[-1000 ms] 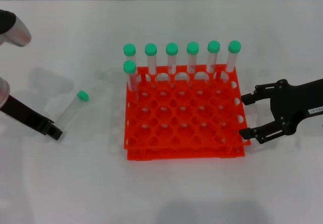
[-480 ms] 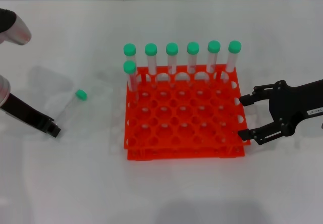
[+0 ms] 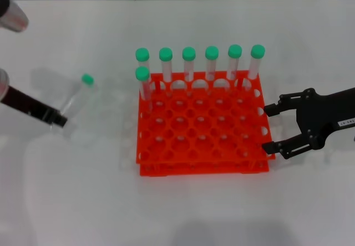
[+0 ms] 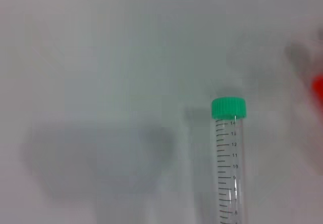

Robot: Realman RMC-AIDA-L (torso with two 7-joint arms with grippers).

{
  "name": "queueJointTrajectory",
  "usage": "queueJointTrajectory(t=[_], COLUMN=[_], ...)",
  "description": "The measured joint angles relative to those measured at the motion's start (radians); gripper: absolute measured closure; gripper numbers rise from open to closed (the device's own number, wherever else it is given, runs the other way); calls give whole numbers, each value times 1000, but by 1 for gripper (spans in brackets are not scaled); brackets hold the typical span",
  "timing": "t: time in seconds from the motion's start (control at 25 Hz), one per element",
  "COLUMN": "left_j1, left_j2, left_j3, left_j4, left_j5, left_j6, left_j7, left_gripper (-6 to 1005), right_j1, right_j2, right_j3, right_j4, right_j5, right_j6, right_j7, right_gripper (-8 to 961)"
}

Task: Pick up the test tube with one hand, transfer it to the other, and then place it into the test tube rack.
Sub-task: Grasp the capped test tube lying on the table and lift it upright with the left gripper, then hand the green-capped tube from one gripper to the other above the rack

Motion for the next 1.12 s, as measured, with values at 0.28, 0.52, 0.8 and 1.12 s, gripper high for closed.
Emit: queueJointTrajectory(t=[0.28, 0.52, 0.8, 1.12], left_j1=[125, 154, 162, 35], left_j2=[-21, -21, -13, 75], left_j3=[21, 30, 24, 14], left_j4=[122, 65, 10, -241], left_j5=[-286, -560, -882, -1071], left_j6=[-242, -331, -320, -124], left_j7=[196, 422, 664, 810], left_gripper=[806, 802, 797, 792], right_j1=[-5, -10, -11, -12], right_j2=[6, 22, 34, 43], right_j3=[0, 0, 0, 2], right_j4=[-1, -2, -2, 0], right_j5=[5, 9, 12, 12], right_j6=[0, 6, 4, 1], right_j7=[-5, -25, -42, -56], right_gripper=[84, 85, 85, 84])
